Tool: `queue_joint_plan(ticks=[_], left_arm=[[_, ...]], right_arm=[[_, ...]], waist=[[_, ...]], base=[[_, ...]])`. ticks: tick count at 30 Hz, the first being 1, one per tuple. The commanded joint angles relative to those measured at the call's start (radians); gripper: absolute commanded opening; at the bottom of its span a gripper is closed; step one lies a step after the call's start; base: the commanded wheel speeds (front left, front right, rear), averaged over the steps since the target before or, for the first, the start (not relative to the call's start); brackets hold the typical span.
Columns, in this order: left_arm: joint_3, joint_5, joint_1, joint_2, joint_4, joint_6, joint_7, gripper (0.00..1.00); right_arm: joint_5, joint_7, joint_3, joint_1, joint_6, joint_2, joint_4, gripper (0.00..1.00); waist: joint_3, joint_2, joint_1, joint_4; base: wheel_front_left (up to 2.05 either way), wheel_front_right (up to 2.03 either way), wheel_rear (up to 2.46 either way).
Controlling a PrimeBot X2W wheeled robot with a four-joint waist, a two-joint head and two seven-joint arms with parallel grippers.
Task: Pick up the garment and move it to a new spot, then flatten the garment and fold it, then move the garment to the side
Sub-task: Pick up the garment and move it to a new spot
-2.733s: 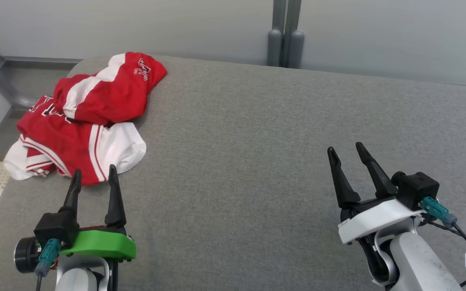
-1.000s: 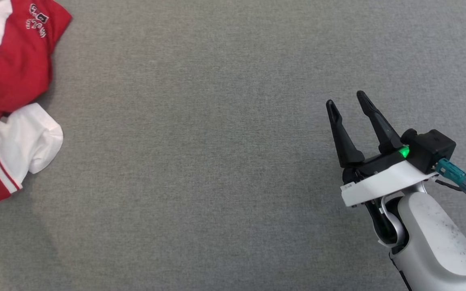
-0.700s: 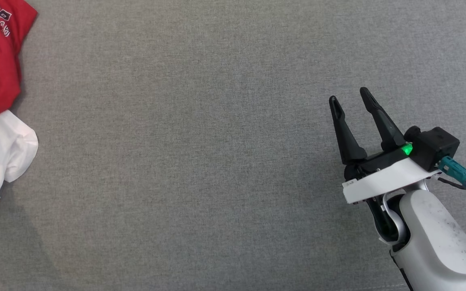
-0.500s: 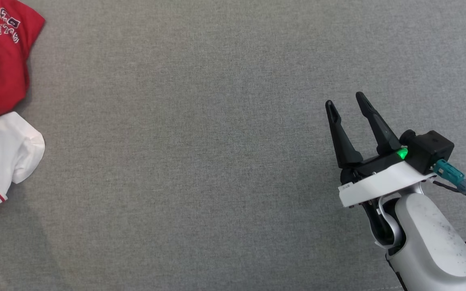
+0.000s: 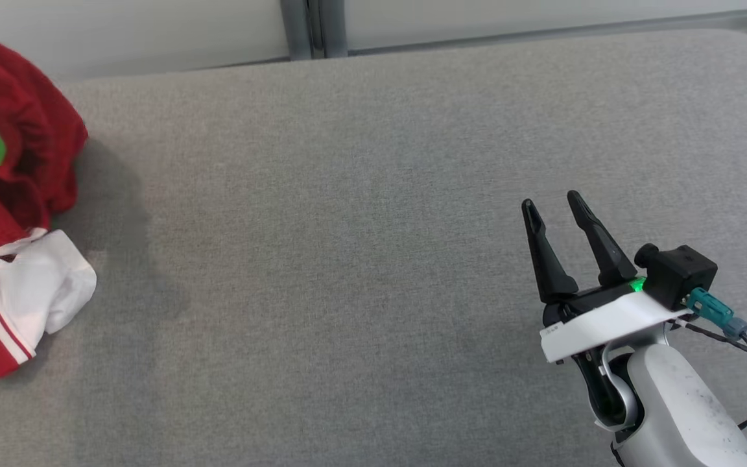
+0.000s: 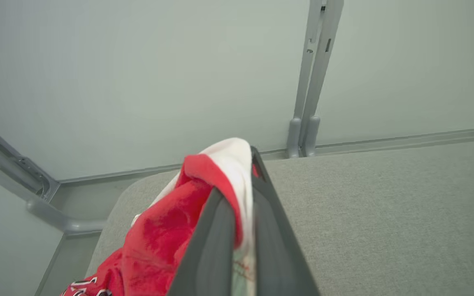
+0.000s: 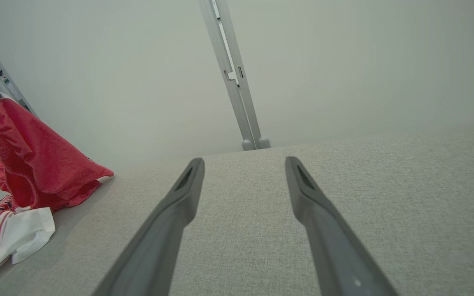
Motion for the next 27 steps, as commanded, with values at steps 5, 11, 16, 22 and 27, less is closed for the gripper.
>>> queue_joint_plan(ticks=[5, 11, 16, 22, 27], left_arm=[[-0.107, -0.044, 0.027, -0.054, -0.164, -0.003, 0.046, 0.0], [-0.148, -0.105, -0.007, -0.14, -0.326, -0.002, 0.054, 0.0], [-0.202, -0.162, 0.039, -0.177, -0.435, -0.001, 0.1, 0.0], [-0.285, -0.194, 0.226, -0.15, -0.474, 0.0, 0.106, 0.0], [-0.325, -0.082, 0.372, -0.115, -0.345, 0.015, -0.04, 0.0]], right_arm=[[0.011, -0.003, -0.024, 0.031, 0.0, 0.012, 0.0, 1.0], [0.007, -0.003, -0.061, 0.055, 0.0, 0.019, 0.004, 1.0], [0.002, -0.003, -0.09, 0.065, 0.0, 0.015, 0.0, 1.0], [0.002, -0.003, -0.086, 0.061, 0.0, 0.012, -0.001, 1.0], [0.007, -0.003, -0.071, 0.049, 0.0, 0.005, 0.008, 1.0]], waist=[[-0.101, 0.0, 0.0, -0.097], [-0.113, 0.0, 0.0, -0.142], [-0.095, 0.0, 0.0, -0.152], [-0.062, 0.0, 0.0, -0.151], [-0.048, 0.0, 0.0, -0.144]], base=[[0.0, 0.0, 0.0], [0.0, 0.0, 0.0], [0.0, 0.0, 0.0], [0.0, 0.0, 0.0], [0.0, 0.0, 0.0]])
